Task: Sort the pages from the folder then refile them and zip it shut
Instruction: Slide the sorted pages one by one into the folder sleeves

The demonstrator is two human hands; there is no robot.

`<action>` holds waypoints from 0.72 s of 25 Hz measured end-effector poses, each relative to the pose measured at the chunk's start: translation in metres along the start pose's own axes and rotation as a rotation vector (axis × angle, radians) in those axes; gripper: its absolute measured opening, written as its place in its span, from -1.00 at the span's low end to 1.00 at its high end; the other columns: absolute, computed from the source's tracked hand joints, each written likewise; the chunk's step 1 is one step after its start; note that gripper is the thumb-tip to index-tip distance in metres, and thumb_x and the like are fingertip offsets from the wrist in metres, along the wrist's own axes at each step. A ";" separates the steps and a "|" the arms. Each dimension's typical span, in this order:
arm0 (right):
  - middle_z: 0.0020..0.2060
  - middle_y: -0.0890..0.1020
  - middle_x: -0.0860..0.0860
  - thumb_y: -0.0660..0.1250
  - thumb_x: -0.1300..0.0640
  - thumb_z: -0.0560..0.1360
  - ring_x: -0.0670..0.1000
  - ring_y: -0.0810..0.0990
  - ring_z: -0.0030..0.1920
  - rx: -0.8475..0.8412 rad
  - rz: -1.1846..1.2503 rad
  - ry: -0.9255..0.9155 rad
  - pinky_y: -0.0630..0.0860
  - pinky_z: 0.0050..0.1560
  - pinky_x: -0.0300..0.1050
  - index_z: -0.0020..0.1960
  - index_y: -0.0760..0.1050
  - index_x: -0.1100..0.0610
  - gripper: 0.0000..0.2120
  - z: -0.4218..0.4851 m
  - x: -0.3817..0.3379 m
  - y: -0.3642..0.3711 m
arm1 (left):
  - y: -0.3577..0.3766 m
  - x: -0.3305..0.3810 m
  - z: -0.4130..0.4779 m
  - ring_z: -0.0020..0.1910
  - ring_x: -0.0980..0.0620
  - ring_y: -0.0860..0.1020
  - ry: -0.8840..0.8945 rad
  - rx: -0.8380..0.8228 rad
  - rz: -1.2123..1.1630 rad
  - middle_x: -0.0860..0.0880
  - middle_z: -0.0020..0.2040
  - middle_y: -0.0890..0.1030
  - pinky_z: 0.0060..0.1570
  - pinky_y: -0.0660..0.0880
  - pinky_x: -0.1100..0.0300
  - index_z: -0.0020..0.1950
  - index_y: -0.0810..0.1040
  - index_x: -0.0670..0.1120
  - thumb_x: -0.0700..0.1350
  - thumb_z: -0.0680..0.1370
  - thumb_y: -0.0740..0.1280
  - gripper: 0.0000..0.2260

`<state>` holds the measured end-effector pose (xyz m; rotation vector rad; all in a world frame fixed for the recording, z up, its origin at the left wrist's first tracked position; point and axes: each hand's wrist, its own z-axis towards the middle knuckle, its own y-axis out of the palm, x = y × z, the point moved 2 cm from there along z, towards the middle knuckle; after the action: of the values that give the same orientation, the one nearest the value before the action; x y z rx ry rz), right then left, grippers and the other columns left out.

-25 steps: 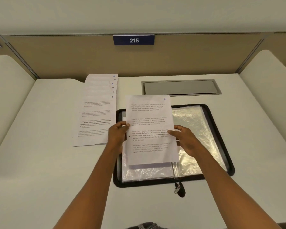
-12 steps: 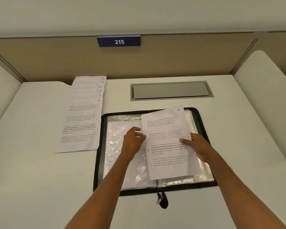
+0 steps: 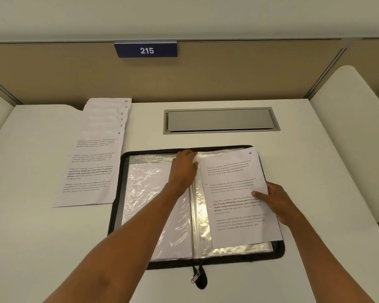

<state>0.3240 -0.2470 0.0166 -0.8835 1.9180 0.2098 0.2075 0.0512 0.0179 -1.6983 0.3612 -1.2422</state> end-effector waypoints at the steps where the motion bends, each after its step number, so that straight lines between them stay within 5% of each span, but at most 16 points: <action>1: 0.06 0.75 0.03 0.46 0.19 0.56 0.10 0.76 0.00 0.003 0.005 -0.002 0.67 0.09 0.17 0.30 0.59 0.12 -0.69 -0.001 0.001 -0.004 | 0.002 0.002 0.008 0.38 -0.16 0.46 0.022 -0.008 0.019 -0.12 0.37 0.58 0.37 0.43 -0.04 0.41 0.56 -0.14 -0.19 0.65 0.33 -0.68; 9: 0.09 0.74 0.03 0.47 0.24 0.54 0.12 0.74 0.07 0.058 0.129 -0.063 0.66 0.10 0.08 0.26 0.62 0.13 -0.71 -0.005 -0.016 -0.024 | 0.014 0.009 0.055 0.22 -0.11 0.48 0.160 -0.125 0.156 -0.09 0.17 0.61 0.17 0.35 0.00 0.32 0.65 -0.05 -0.18 0.65 0.30 -0.73; 18: 0.04 0.74 -0.12 0.47 0.24 0.54 -0.05 0.72 0.06 0.283 0.153 -0.254 0.64 -0.07 -0.28 0.24 0.62 0.04 -0.71 0.004 -0.081 -0.053 | 0.011 -0.004 0.059 -0.03 -0.06 0.52 0.280 -0.004 0.156 0.02 -0.12 0.67 0.06 0.34 0.06 0.00 0.67 -0.03 -0.13 0.56 0.49 -0.95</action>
<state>0.3832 -0.2436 0.0936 -0.4972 1.7243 0.1296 0.2593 0.0800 0.0056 -1.4704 0.6514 -1.3635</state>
